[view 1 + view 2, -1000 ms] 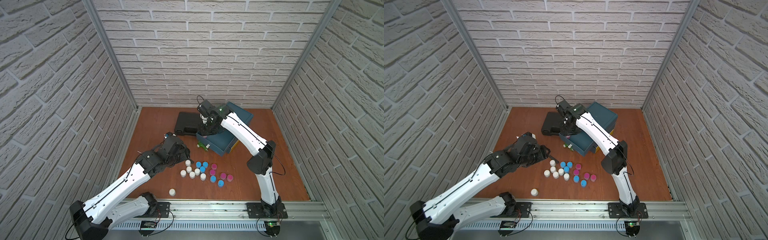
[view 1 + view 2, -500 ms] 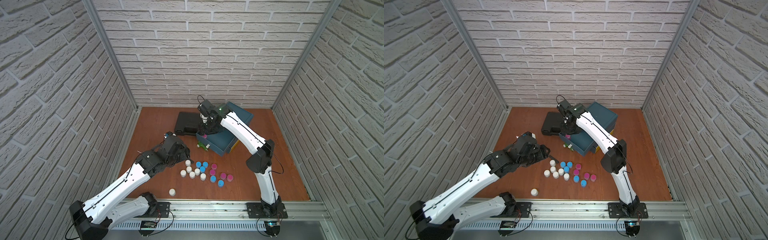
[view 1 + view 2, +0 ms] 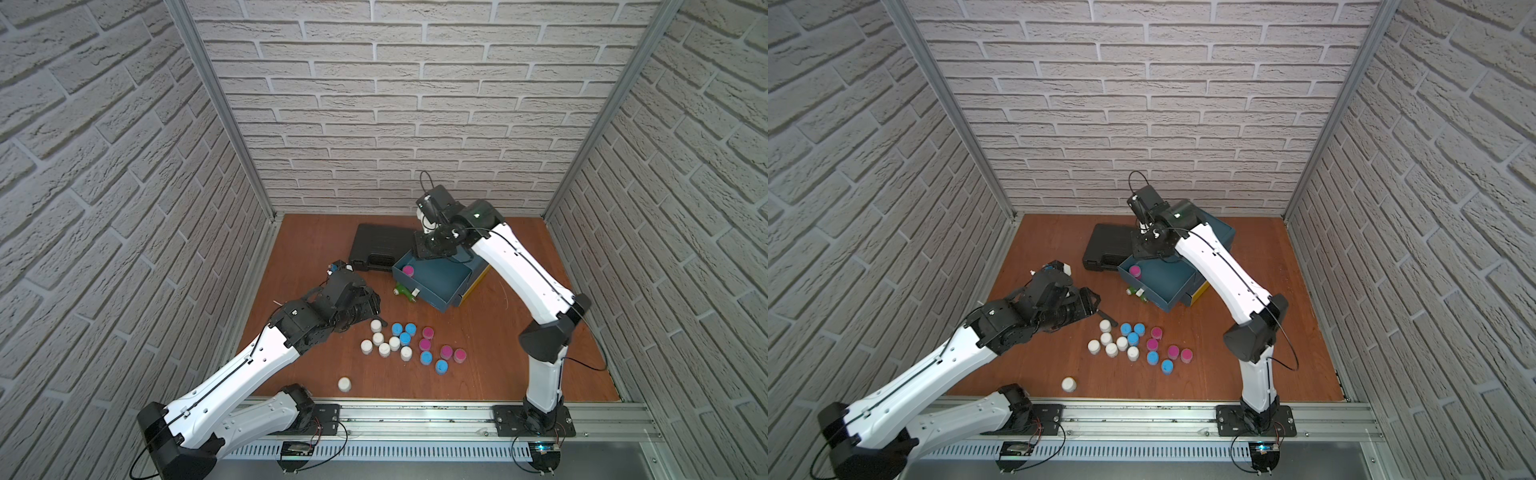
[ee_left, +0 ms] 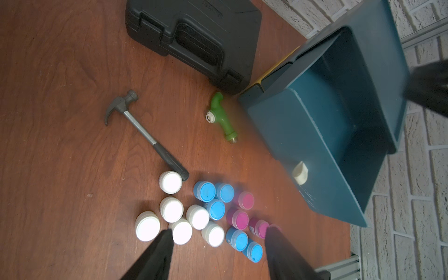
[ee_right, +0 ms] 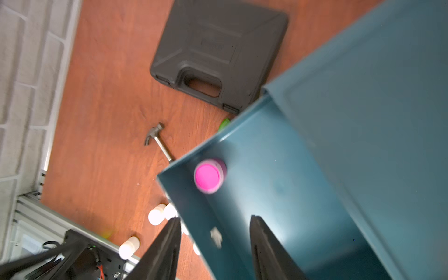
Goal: Put the paint cans in the drawer according to color
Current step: Place the paint can in the drawer, then pick up the paint can at the center of the board.
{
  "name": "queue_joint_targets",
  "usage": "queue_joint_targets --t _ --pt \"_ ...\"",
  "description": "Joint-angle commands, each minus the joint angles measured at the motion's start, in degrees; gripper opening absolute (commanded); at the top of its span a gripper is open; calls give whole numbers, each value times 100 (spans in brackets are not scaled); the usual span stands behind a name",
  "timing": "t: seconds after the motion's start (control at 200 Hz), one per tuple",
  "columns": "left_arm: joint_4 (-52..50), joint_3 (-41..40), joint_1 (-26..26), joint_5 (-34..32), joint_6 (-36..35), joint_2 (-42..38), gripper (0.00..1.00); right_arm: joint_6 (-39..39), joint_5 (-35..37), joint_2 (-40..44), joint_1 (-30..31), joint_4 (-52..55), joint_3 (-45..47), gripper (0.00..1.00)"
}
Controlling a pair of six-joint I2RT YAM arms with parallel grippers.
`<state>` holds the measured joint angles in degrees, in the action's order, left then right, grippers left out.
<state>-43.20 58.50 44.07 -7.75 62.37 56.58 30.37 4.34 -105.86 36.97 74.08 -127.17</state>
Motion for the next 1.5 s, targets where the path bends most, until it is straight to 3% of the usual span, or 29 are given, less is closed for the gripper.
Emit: queue_joint_targets --t 0.0,0.15,0.265,0.5,0.675,0.865,1.495 --pt "142 136 24 -90 -168 58 65 309 553 1260 -22 -453 933 49" --pt "183 139 18 -43 -299 91 65 720 1119 2753 -117 -760 2621 48" --pt "26 234 -12 -129 -578 73 65 1213 1140 3722 -163 -689 3934 48" --pt "-161 499 -118 -134 -1882 -123 64 2582 98 5110 -190 -776 6606 56" --pt "-165 480 -99 32 -3366 -501 63 3176 -932 5057 -120 -1464 7950 59" --pt "-425 364 -109 -153 -4104 -985 65 3316 -1186 4689 -98 -2340 8545 63" --pt "-602 404 -118 32 -3897 -1149 65 4267 -600 3827 -73 -3270 8950 72"
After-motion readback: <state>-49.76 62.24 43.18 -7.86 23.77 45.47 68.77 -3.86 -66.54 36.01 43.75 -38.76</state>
